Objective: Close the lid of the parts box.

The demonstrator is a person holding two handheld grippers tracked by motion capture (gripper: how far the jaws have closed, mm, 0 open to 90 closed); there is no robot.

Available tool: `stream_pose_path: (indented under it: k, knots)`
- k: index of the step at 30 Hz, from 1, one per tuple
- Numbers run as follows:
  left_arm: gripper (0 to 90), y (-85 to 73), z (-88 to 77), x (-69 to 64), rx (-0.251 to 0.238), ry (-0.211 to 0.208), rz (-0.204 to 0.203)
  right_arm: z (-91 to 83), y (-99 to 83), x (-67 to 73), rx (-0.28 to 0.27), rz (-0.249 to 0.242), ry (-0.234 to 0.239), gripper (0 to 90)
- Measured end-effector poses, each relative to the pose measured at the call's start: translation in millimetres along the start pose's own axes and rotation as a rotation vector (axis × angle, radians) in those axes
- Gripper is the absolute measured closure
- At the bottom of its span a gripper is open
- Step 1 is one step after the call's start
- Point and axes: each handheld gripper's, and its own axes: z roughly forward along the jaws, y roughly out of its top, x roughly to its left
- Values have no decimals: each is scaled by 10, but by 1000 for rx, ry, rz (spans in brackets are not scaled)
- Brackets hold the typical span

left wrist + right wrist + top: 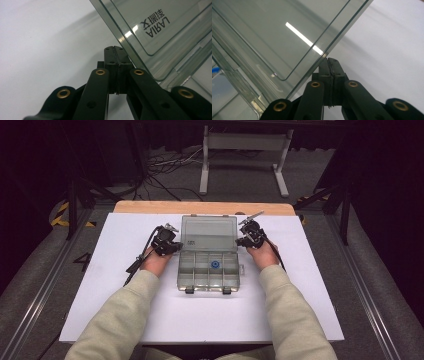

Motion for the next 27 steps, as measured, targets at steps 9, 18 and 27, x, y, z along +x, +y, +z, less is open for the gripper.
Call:
stream_pose_path:
  k: [9,18,27]
  knots:
    - [889,27,-76,7,-35,5,-2,-56,21,-7,-34,3,-4,900]
    - [876,71,-165,-24,-67,32,23,-188,66,3,-91,3,-20,900]
    - [874,95,-228,-27,-94,42,28,-276,83,10,-130,2,-27,900]
